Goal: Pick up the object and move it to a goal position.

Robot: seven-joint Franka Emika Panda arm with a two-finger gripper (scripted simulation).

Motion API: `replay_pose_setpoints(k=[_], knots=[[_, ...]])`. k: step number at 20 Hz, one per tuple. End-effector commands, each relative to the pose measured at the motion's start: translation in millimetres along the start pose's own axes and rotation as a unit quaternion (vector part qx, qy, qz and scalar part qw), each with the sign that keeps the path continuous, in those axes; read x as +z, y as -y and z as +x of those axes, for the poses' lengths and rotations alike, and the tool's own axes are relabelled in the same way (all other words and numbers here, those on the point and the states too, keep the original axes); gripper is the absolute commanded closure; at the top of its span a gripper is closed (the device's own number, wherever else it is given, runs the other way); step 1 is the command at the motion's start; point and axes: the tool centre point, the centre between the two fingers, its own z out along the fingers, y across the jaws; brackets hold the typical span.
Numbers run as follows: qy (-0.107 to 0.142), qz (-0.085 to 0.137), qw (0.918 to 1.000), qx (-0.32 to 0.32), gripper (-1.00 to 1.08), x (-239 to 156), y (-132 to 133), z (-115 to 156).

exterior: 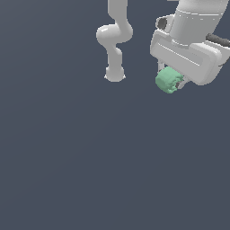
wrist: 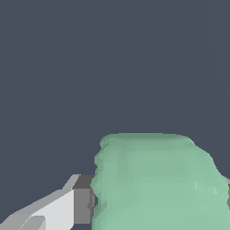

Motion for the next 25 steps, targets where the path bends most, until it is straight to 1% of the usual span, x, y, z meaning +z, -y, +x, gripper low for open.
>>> replay_pose_setpoints(k=[1, 6, 12, 18, 25], knots=[[0.000, 0.000, 1.0000, 0.000, 1.08, -25.4, 2.2, -14.6], [0.000, 0.000, 1.0000, 0.000, 1.08, -65.6, 7.6, -37.5], [0.001, 0.000, 1.0000, -0.001, 1.08, -95.5, 12.5, -54.6], [0.001, 0.000, 1.0000, -0.001, 1.08, -111.0, 15.6, -63.2], [0.001, 0.000, 1.0000, -0.001, 1.08, -115.8, 17.1, -65.8]])
